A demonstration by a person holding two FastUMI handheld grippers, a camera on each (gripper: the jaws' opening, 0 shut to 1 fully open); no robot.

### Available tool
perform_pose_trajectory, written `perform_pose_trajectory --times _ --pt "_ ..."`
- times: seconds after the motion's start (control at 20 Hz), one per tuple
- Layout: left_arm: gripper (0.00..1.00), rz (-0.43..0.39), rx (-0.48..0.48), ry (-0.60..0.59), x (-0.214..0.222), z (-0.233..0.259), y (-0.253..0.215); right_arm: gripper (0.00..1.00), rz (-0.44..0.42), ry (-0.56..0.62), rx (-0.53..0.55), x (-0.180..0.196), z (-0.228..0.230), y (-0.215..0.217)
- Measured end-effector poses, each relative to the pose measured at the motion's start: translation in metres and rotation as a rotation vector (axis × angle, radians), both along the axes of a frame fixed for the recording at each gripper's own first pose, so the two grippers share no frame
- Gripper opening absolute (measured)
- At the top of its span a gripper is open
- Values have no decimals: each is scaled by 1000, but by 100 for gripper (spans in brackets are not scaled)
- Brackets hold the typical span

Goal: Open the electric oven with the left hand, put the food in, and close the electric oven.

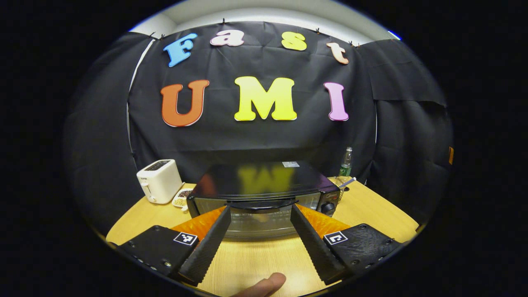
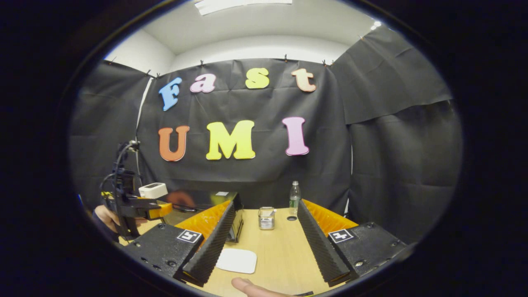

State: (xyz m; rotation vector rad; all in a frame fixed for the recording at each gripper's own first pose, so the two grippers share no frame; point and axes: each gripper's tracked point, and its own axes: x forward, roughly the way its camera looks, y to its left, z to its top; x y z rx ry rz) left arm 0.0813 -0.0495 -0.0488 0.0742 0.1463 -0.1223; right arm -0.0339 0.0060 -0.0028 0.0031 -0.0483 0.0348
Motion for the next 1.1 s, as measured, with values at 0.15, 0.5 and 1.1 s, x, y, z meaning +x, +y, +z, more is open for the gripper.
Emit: perform_pose_trajectory --times 0.15,0.5,1.1 --pt "95 14 1 -48 -36 19 1 96 -4 -1 13 -15 -3 -2" --pt "95 35 -32 -190 -135 61 4 96 -9 -23 44 -53 -3 -4" --pt "95 5 -90 -208 -218 44 -4 96 -7 -6 31 -97 -25 -20"
